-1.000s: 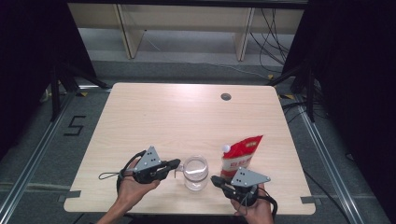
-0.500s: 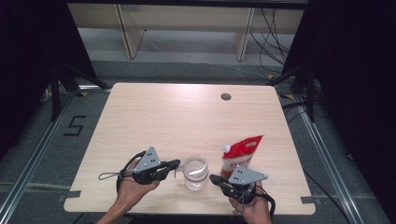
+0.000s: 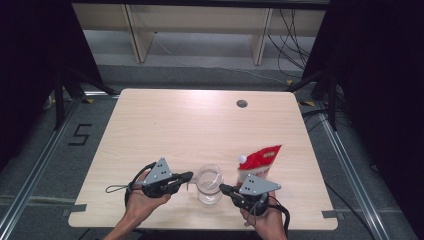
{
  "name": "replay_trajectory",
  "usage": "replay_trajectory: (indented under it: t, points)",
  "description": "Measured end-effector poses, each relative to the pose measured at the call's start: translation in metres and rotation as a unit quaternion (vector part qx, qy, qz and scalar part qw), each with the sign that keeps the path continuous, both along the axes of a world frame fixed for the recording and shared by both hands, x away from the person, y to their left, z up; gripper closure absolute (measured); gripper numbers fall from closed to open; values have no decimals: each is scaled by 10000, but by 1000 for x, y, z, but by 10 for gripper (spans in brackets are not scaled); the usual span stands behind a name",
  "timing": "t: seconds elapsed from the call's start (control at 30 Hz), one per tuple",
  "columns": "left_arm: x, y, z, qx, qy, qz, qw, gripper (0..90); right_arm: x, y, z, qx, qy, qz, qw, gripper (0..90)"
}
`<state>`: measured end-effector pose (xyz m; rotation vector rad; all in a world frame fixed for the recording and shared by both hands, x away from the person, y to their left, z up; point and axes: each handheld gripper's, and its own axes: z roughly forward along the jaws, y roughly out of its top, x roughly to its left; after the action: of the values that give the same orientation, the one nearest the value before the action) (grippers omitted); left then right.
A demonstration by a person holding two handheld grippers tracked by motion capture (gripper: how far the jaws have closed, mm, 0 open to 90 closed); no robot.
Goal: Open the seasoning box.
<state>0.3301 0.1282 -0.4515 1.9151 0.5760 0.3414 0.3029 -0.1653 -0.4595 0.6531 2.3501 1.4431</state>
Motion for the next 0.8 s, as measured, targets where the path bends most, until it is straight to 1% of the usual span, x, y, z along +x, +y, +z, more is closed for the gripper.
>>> replay_trajectory:
  t: [0.03,0.07,0.1,0.13,0.17,0.2,0.23,0.27,0.3,0.33,0.37,0.4,0.43,0.47,0.5,0.53,0.57,0.6,0.63,0.67,0.7,0.73,0.77,0.8]
  points:
    - [-1,0,0,-23,51,35,10000,891,0,1,0,23,-50,4,10000,900]
    - [-1,-1,-1,-83,59,59,9999,891,0,2,1,43,-55,-7,10000,900]
    - [-1,-1,-1,-84,59,64,9999,892,1,2,2,55,-36,34,10000,900]
    - [-1,-1,-1,-76,52,74,9999,891,0,1,5,57,-64,-62,9999,900]
    - [-1,-1,-1,-76,52,74,9999,891,0,1,5,57,-64,-62,9999,900]
    - [-1,0,-1,-74,60,73,9999,891,1,2,6,68,-92,27,9999,900]
    - [-1,0,-1,-81,68,63,9999,891,0,2,8,77,-121,3,9999,900]
    - [-2,-1,-1,-109,107,115,9998,891,0,3,9,98,-138,-10,9999,900]
    - [-2,0,-1,-98,97,105,9998,891,1,4,11,106,-157,59,9998,900]
    - [-3,0,-1,-90,152,142,9997,890,0,4,12,82,-147,30,9999,900]
    - [-2,0,-1,-66,95,111,9999,889,2,5,13,101,-244,67,9996,900]
    - [-1,1,-1,-24,33,75,10000,886,1,6,13,137,-200,-4,9997,900]
    - [-1,1,-2,-66,62,107,9999,874,0,7,14,165,-187,-27,9997,900]
    - [-1,2,-2,-89,84,104,9999,850,1,7,16,106,-204,30,9997,900]
    - [-2,4,-2,-61,69,141,9999,829,1,8,16,111,-192,17,9998,900]
    - [-2,5,-2,-111,63,117,9999,800,2,9,17,103,-237,60,9996,900]
    - [-3,7,-1,-157,117,160,9997,755,1,10,17,114,-202,-22,9997,900]
    - [-5,13,0,-159,113,84,9998,689,2,12,18,113,-244,51,9996,900]
    - [-5,13,0,-159,113,84,9998,651,2,12,18,113,-244,51,9996,900]
    - [-7,16,-1,-136,73,71,9999,651,2,14,18,118,-255,57,9996,900]
    - [-9,18,-1,-93,99,127,9998,597,2,15,19,74,-243,74,9997,900]
    - [-12,19,-3,-99,214,211,9995,483,1,17,21,77,-270,79,9996,900]
    - [-13,23,-4,32,177,185,9997,449,1,20,22,125,-314,80,9994,900]
    - [-17,29,-9,190,193,230,9994,419,1,22,22,155,-362,91,9992,900]
